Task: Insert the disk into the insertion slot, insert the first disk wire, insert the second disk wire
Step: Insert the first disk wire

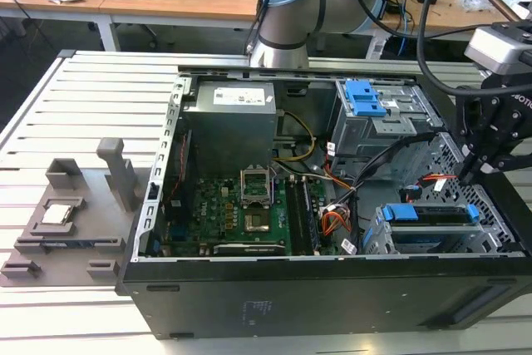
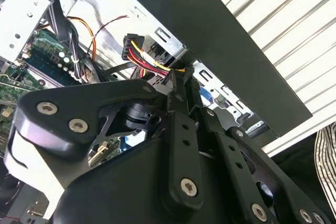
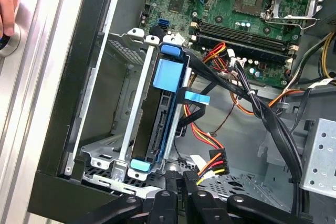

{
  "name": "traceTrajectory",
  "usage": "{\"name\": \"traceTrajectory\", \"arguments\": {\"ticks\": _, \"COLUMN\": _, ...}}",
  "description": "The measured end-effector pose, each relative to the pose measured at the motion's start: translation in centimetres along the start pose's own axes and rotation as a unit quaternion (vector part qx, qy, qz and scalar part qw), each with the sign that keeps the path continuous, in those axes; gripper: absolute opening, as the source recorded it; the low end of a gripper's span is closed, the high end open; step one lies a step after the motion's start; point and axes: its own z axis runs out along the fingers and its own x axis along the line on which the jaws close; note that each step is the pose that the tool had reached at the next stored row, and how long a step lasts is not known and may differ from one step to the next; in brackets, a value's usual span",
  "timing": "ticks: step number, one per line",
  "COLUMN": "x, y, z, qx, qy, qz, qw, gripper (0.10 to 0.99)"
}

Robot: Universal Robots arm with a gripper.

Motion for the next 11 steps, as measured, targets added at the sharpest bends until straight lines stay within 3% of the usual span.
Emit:
{"name": "traceTrajectory", "arguments": {"ticks": 6, "x": -0.02, "y": 0.05, "z": 0.03, "qx": 0.0002, "qy": -0.0002, "qz": 0.000, "qw": 1.0000, "gripper": 0.169}}
{"name": "traceTrajectory", "arguments": {"ticks": 8, "x": -0.06, "y": 0.53, "z": 0.06, "qx": 0.0001, "qy": -0.0003, "qz": 0.000, "qw": 1.0000, "gripper": 0.169}}
{"name": "traceTrajectory", "arguments": {"ticks": 11, "x": 0.03, "y": 2.08, "z": 0.15, "qx": 0.0007, "qy": -0.0001, "qz": 0.000, "qw": 1.0000, "gripper": 0.169}}
